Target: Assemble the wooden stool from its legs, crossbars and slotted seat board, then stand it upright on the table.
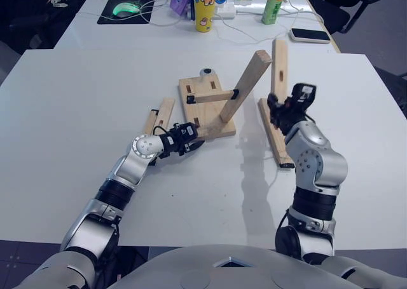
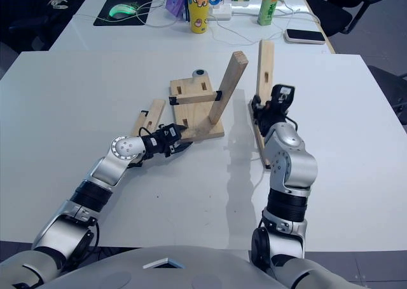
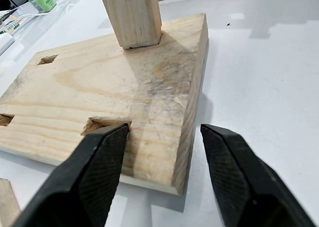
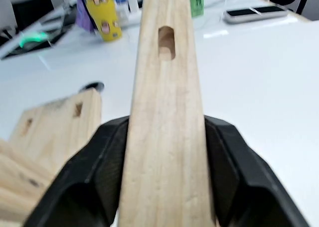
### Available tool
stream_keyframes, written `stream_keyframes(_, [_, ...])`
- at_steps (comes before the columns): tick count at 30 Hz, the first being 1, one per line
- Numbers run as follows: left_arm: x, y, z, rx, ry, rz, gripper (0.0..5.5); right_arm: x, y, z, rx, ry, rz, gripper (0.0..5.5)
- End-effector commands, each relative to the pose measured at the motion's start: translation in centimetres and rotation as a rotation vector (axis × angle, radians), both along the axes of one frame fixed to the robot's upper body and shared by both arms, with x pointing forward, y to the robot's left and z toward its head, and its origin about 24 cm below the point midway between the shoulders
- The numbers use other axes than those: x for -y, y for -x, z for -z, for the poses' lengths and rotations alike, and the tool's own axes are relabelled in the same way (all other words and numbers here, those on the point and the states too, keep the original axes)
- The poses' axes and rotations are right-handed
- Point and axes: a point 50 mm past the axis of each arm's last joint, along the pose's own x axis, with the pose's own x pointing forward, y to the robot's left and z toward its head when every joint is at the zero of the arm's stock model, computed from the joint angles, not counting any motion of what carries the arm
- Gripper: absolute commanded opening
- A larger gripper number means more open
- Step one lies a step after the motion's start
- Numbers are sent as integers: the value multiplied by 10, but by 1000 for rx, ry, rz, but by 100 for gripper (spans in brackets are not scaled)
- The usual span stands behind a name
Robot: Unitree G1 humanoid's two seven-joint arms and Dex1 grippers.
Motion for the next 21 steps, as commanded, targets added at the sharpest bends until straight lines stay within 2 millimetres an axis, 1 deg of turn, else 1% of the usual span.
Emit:
stream_keyframes(1, [-9, 16, 29, -128, -45, -5, 269, 5, -13, -23, 167, -7, -35, 206])
stream_keyframes(2, [-9, 16, 28, -127, -35, -9, 269, 7, -16, -25, 191, -18, -67, 206])
stream_keyframes(4, [-8, 15, 24, -122, 10, -19, 269, 13, -18, -32, 254, -100, -138, 206])
stream_keyframes(7, [-7, 17, 15, -100, 78, -29, 269, 14, -16, -45, 361, -202, -281, 206])
stream_keyframes(9, [-10, 18, 12, -97, 113, -45, 269, 17, -13, -52, 417, -248, -358, 206])
stream_keyframes(13, [-16, 20, 11, -112, 130, -53, 269, 32, -9, -65, 493, -387, -426, 206])
stream_keyframes(17, [-19, 21, 10, -114, 121, -53, 269, 37, -1, -76, 538, -585, -600, 206])
stream_keyframes(19, [-20, 20, 9, -107, 118, -51, 269, 32, 9, -82, 538, -647, -744, 206])
stream_keyframes(21, [-21, 19, 4, -98, 141, -51, 269, 19, 22, -83, 488, -659, -928, 206])
